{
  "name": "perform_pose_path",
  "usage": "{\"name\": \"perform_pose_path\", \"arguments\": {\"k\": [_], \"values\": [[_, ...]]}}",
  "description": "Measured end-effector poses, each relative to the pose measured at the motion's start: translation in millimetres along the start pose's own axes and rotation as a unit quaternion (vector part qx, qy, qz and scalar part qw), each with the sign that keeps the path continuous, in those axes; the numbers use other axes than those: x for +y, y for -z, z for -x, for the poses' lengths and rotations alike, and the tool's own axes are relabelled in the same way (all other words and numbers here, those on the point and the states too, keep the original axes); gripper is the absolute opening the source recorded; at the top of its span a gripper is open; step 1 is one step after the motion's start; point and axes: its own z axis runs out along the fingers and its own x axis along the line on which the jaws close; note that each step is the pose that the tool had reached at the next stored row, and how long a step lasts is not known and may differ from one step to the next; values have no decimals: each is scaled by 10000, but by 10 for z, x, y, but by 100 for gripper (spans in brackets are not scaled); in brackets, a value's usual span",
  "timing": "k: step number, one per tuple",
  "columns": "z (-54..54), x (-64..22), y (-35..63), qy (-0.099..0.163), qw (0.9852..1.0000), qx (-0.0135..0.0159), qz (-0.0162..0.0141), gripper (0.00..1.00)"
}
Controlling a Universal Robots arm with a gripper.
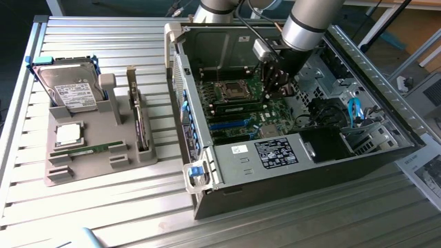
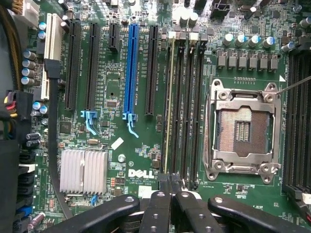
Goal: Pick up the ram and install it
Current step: 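Press down the ram until it locks into place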
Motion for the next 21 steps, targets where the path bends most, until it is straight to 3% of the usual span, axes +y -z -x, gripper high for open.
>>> {"name": "perform_pose_path", "arguments": {"k": [6,15,19,21], "values": [[1,-3,-41,0,10000,-1,-2,11],[-7,14,219,-1,10000,2,-6,11],[-5,23,224,-1,10000,0,-6,11],[2,69,208,0,10000,2,-6,11]]}}
